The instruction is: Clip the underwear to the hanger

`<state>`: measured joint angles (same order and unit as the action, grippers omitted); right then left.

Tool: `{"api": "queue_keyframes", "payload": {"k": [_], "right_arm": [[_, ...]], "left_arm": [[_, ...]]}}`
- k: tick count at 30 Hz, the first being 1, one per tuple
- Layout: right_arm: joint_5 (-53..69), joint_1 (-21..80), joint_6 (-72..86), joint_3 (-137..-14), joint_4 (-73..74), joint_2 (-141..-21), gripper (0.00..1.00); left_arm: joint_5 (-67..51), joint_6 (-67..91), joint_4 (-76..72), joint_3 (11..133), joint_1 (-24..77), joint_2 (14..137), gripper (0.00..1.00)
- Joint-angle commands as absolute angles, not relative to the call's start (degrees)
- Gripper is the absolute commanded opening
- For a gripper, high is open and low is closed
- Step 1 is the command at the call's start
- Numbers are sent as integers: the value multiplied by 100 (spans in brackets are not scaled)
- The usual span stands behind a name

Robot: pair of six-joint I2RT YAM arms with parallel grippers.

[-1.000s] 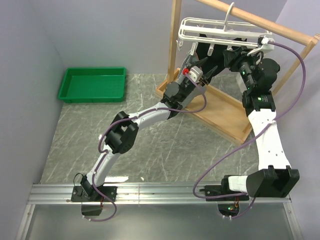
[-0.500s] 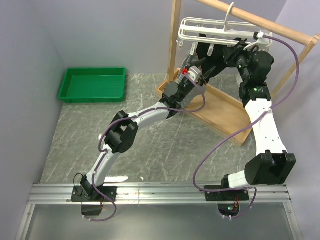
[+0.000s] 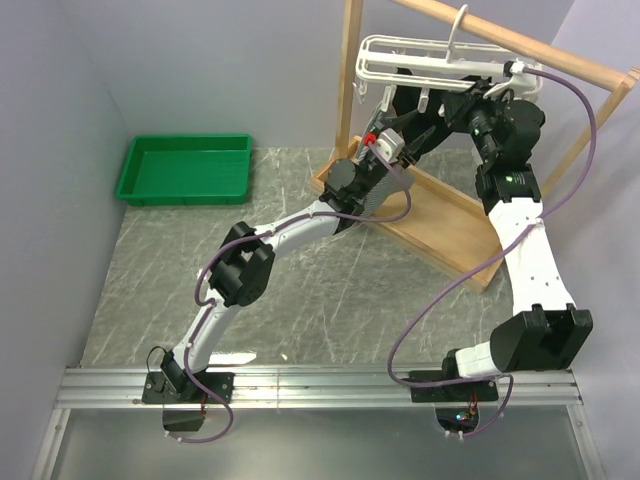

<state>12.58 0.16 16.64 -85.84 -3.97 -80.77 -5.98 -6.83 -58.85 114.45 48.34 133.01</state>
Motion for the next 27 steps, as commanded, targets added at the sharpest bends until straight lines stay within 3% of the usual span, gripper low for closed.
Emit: {"api": "queue_keyframes", "payload": {"k": [1, 7, 27], "right_arm": [[1195, 263, 1635, -8833, -255, -7752, 0], [1029, 492, 1626, -8763, -176, -7611, 0], [-104, 1089, 1441, -8763, 193, -7506, 0]], "left_arm": [[-800, -852, -5986, 11891, 4843, 13245, 54], [-914, -879, -6055, 11708, 4843, 13087, 47], [-141, -1845, -5853, 11812, 5027, 13078, 50]]}}
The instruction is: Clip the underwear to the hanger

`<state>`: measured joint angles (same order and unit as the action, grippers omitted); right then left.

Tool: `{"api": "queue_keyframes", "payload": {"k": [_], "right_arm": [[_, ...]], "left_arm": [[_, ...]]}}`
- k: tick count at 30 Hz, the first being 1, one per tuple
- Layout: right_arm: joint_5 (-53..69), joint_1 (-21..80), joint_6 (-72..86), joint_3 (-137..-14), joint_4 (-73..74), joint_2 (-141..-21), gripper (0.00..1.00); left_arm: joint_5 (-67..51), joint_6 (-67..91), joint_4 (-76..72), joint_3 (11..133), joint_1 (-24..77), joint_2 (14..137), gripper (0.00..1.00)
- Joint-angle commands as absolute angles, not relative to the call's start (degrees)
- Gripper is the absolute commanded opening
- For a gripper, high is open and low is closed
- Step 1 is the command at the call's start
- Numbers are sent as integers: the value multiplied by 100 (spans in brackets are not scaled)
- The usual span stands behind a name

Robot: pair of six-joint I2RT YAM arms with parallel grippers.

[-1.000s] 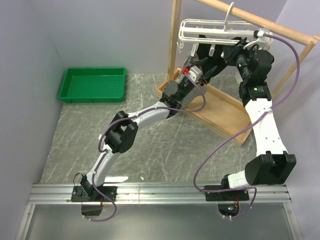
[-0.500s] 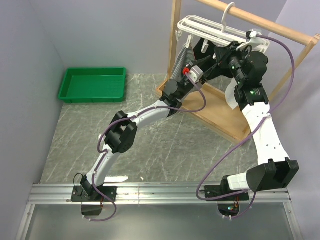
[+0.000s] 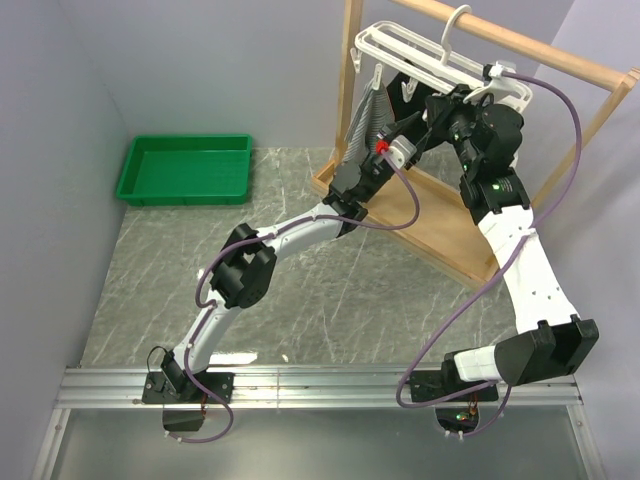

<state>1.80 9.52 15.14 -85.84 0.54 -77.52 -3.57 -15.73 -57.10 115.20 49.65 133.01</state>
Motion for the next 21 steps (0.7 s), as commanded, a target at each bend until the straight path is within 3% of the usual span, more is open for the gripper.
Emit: {"api": "queue_keyframes", "payload": {"k": [1, 21], "right_arm": [[-140, 1107, 1441, -8737, 193, -7497, 0], [-598, 1327, 1547, -8772, 343, -7567, 0]], "left_arm": [[-106, -1872, -5854, 11821, 5019, 13078, 50], [-290, -2188, -6012, 12076, 5115, 13192, 43]]}}
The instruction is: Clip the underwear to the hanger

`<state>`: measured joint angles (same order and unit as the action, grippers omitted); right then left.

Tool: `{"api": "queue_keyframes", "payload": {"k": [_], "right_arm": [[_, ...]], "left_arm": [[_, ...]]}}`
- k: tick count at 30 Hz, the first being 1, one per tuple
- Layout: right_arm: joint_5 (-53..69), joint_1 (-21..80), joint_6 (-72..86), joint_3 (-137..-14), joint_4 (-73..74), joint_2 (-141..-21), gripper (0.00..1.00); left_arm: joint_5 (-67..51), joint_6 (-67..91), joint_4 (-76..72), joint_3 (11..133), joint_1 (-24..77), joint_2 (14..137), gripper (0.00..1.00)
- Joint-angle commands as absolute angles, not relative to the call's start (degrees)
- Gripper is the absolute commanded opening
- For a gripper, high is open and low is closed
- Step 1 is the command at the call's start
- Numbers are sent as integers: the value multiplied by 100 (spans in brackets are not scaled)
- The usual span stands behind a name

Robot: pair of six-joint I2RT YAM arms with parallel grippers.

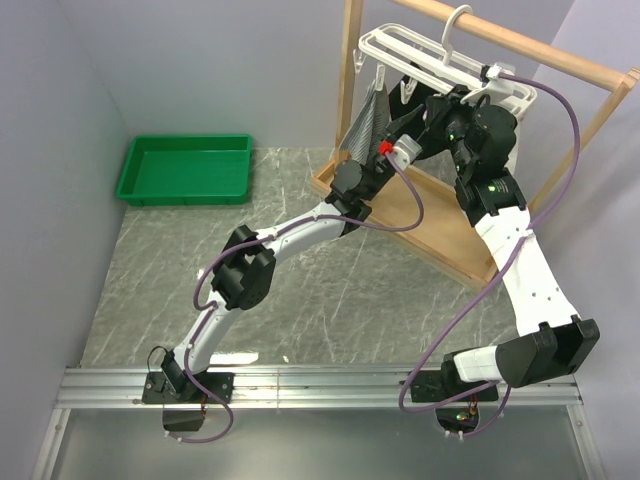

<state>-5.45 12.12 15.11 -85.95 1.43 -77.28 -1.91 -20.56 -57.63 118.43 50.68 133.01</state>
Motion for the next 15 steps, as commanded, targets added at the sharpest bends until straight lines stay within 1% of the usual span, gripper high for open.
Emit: {"api": "queue_keyframes", "payload": {"k": [1, 5, 8, 10, 14, 15], "right_arm": [[-632, 1336, 1556, -8780, 343, -7567, 0], [-677, 1362, 1564, -8824, 378, -7611, 0], [-633, 1354, 1591, -8833, 404, -7611, 0], [-563, 1354, 1617, -8816, 404, -7603, 0], [-431, 1362, 1661, -8824, 422, -7567, 0], [-422, 1362, 1670, -8833, 439, -7567, 0]], "left_arm": [[-290, -2206, -6020, 12067, 5124, 13192, 43], [-273, -2294, -6012, 12067, 5150, 13201, 39], [-238, -2294, -5968, 12076, 5159, 13201, 32], [-202, -2277, -5942, 12085, 5150, 13201, 24], [-158, -2250, -5897, 12076, 5142, 13192, 14], [-141, -2224, -5915, 12085, 5142, 13201, 5]]}}
